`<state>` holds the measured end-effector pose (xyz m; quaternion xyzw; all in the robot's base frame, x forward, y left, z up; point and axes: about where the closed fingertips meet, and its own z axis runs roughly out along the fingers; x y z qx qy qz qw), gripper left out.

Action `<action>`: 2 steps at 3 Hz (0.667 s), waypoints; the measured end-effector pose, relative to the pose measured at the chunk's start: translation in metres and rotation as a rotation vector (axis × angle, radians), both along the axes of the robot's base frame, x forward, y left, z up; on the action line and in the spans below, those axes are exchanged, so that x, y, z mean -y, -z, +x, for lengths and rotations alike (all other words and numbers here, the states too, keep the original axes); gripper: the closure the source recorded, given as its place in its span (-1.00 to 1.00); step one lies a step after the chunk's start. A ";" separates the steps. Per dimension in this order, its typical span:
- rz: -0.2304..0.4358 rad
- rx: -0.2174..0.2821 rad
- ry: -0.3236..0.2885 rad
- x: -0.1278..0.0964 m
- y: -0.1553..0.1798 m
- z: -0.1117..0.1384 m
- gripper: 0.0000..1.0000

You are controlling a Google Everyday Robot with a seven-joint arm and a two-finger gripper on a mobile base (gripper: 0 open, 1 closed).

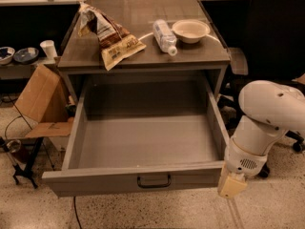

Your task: Close top drawer

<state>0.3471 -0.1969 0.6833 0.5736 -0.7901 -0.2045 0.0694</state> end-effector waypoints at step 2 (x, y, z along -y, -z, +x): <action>-0.041 0.226 0.110 0.026 -0.019 0.047 1.00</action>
Offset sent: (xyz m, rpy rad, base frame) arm 0.0747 -0.0431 0.0429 -0.0586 -0.3593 -0.1782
